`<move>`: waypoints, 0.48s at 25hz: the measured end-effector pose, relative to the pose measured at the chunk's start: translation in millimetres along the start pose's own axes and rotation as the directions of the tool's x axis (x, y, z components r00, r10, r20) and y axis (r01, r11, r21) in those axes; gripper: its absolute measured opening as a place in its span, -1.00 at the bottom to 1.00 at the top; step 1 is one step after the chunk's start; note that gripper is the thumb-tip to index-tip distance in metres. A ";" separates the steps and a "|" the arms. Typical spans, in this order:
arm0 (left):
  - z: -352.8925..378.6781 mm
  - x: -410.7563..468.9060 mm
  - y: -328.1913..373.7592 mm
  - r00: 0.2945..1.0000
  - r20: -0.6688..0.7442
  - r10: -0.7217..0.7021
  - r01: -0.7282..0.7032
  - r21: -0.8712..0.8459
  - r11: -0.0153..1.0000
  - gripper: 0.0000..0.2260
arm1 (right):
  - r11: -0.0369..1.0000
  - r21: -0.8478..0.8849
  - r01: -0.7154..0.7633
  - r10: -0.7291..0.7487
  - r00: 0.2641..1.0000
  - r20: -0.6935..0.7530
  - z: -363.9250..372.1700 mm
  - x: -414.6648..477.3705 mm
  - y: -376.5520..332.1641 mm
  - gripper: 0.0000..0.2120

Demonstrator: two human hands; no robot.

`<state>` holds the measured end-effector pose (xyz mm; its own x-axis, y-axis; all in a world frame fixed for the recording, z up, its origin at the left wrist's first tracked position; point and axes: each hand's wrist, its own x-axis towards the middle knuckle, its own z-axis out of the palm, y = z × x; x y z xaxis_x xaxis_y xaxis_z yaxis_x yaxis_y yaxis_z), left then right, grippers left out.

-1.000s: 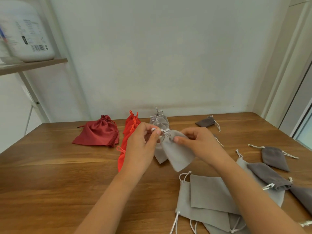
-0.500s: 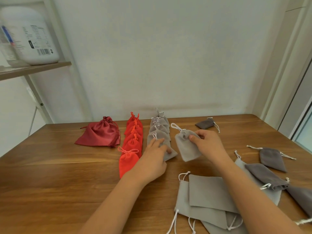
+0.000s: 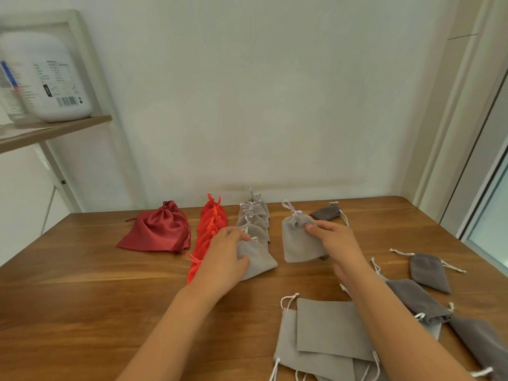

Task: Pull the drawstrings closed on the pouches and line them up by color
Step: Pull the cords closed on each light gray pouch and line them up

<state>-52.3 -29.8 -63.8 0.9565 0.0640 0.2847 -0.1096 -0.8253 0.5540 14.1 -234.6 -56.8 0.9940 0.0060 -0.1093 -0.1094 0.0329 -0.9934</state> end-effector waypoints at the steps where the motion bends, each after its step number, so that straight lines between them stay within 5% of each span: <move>1: -6.0 7.2 -2.0 0.998 0.061 -0.035 0.034 0.015 0.999 -0.57 | 1.000 0.013 -0.016 0.016 1.000 0.006 1.9 7.0 -3.1 -0.89; 5: -18.7 40.2 -4.7 0.948 0.297 -0.117 0.103 0.061 0.993 -0.33 | 0.999 -0.041 0.009 -0.011 0.999 -0.044 13.4 57.0 -18.0 -0.87; 12: -1.8 63.8 -22.4 0.915 0.395 -0.085 0.064 0.068 0.996 -0.19 | 0.988 -0.127 -0.091 0.062 0.975 -0.213 30.6 155.5 -1.5 -0.82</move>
<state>10.7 -6.2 -56.7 0.9911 -0.0925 -0.0957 -0.0299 -0.8557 0.5167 168.8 -203.2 -71.2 0.9630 -0.2045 -0.1756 -0.1981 -0.0953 -0.9755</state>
